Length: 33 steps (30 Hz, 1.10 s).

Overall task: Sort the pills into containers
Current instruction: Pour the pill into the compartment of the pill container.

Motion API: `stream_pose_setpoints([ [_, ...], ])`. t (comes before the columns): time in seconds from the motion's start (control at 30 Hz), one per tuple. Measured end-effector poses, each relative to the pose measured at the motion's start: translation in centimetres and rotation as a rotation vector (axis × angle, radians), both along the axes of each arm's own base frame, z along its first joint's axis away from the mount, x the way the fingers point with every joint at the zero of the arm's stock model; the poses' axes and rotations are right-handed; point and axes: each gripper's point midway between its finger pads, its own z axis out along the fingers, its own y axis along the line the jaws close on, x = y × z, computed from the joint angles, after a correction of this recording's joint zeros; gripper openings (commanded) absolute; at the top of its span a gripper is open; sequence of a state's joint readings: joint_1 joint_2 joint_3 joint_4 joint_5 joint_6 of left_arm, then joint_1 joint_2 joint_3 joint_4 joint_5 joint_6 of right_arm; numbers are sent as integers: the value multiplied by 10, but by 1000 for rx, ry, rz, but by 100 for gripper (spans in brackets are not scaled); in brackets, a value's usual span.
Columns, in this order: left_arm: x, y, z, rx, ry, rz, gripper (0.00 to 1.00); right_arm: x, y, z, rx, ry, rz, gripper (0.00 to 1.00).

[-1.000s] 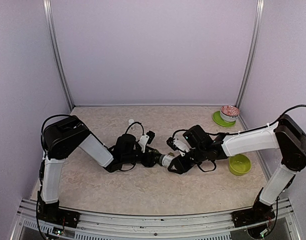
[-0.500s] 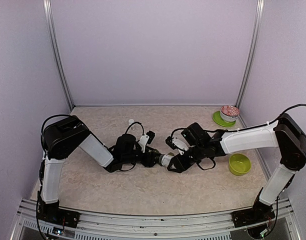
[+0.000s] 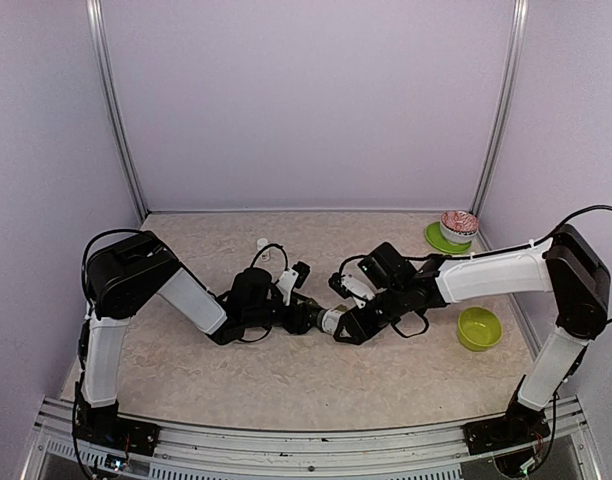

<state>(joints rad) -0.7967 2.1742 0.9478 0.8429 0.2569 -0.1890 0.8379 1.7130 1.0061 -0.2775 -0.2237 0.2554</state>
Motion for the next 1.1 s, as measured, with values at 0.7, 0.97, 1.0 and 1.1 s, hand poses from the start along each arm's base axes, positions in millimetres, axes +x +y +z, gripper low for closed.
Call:
stream_pose_setpoints([
  [0.7,0,0,0,0,0,0,66,2,0,0,-32,19,-5,0],
  [0.97,0,0,0,0,0,0,66,3,-1,1,-48,21,-10,0],
  [1.0,0,0,0,0,0,0,66,3,-1,1,-48,21,-10,0],
  [1.1,0,0,0,0,0,0,66,4,0,1,-52,24,-10,0],
])
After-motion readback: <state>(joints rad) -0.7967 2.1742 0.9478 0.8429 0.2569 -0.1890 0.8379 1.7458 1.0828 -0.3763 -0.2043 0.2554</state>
